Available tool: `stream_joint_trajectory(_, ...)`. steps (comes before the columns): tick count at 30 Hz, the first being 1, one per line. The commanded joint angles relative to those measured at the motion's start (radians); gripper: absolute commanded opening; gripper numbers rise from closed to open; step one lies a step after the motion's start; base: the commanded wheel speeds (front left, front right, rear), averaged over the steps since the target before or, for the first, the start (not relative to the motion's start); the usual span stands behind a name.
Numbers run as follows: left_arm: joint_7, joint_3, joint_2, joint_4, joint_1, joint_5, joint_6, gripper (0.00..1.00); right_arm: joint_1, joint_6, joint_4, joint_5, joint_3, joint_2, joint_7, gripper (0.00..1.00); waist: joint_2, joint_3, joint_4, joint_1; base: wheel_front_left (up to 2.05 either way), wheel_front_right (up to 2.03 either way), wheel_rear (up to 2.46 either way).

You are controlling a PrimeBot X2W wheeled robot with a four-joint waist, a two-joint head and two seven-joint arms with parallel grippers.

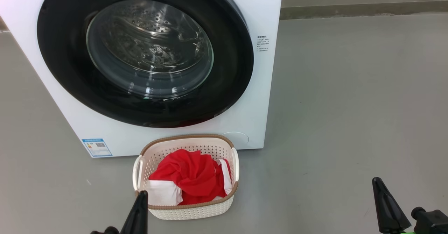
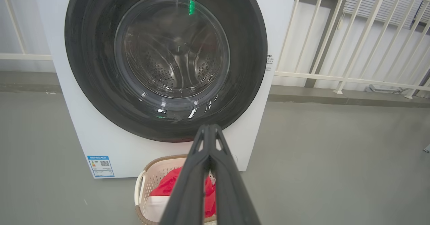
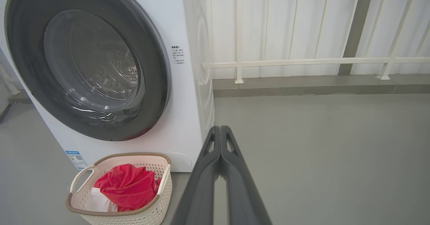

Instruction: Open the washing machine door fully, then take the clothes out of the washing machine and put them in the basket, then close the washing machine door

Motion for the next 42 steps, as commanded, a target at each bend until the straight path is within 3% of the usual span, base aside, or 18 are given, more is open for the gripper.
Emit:
stream_joint_trajectory(1, 0.003, 0.008, 0.002, -0.021, -0.023, -0.033, -0.004, 0.0, -0.022, 0.0, -0.022, 0.035, 0.0, -0.011, 0.004, 0.0, -0.0001, 0.0, 0.0, 0.0009, 0.0, 0.0, 0.0)
stream_joint_trajectory(4, 0.01, 0.012, 0.004, -0.018, -0.026, -0.068, -0.007, 0.0, -0.027, 0.0, -0.02, 0.07, 0.001, -0.011, 0.013, 0.0, -0.0001, 0.0, 0.001, 0.0022, 0.0, 0.0, 0.0)
stream_joint_trajectory(9, 0.023, 0.019, 0.006, -0.011, -0.033, -0.127, -0.012, 0.0, -0.037, 0.0, -0.014, 0.128, 0.003, -0.013, 0.027, 0.0, -0.0001, 0.004, 0.003, 0.0001, 0.0, 0.0, 0.0)
stream_joint_trajectory(42, 0.112, 0.071, 0.017, 0.03, -0.078, -0.508, -0.047, 0.0, -0.106, -0.001, 0.021, 0.508, 0.012, -0.022, 0.124, 0.0, -0.0001, 0.019, 0.013, 0.0, 0.0, 0.0, 0.0)
